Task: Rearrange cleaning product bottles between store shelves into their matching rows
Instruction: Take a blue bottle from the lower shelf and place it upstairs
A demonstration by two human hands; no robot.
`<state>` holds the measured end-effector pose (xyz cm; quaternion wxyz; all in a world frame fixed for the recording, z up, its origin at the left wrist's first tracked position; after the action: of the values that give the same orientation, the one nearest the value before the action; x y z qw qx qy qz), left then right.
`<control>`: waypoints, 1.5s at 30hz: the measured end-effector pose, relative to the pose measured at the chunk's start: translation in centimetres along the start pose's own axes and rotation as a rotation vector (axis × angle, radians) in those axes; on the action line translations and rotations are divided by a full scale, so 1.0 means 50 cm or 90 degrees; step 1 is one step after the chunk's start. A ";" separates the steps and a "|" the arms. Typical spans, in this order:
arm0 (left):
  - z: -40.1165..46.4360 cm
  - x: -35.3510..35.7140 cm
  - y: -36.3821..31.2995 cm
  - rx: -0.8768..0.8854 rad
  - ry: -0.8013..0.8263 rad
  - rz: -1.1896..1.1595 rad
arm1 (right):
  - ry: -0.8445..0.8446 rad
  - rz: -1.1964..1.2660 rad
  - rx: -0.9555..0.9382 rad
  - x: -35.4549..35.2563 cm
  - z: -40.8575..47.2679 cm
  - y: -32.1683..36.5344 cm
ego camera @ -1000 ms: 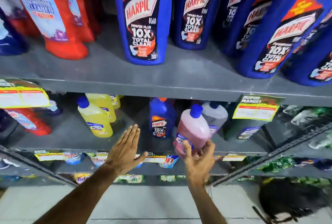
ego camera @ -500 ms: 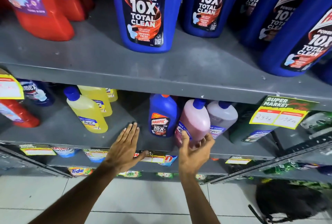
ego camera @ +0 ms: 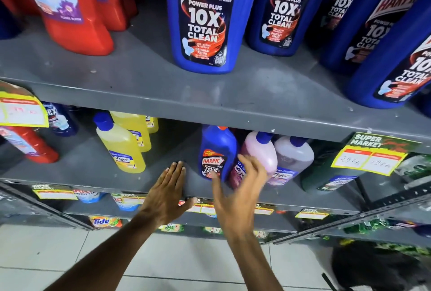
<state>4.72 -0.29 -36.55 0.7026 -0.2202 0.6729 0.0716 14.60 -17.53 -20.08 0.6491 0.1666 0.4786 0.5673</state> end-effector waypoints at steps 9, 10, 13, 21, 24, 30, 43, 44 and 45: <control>0.001 -0.001 0.000 -0.002 0.008 0.011 | 0.334 -0.197 0.033 0.083 0.165 0.034; 0.001 -0.001 0.000 -0.001 0.007 0.014 | 0.349 -0.204 0.036 0.085 0.172 0.031; 0.002 -0.002 0.001 0.002 0.002 0.025 | 0.358 -0.203 0.042 0.081 0.183 0.029; -0.068 -0.079 -0.032 0.033 -0.070 -0.004 | 0.377 -0.177 0.047 0.029 0.117 0.040; -0.110 -0.153 -0.060 0.039 -0.113 0.020 | 0.371 -0.148 0.030 -0.025 0.084 0.076; -0.193 -0.323 -0.106 0.066 -0.187 0.044 | 0.360 -0.113 -0.057 -0.167 0.067 0.202; -0.162 -0.725 -0.166 0.083 -0.410 0.096 | 0.171 -0.069 -0.283 -0.423 0.257 0.522; -0.145 -0.742 -0.161 0.063 -0.401 0.092 | 0.159 -0.074 -0.296 -0.431 0.278 0.539; -0.127 -0.756 -0.155 0.042 -0.383 0.087 | 0.152 -0.081 -0.304 -0.435 0.299 0.551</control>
<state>-1.21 -2.42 2.04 0.8704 -0.1208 0.4501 0.1585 13.02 -23.85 17.53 0.6434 -0.0897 0.4135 0.6379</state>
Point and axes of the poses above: each hand's wrist, its own z-axis towards the middle knuckle, its own x-axis out of the palm, y = z × x, the point moved 3 cm from there along z, towards the middle knuckle
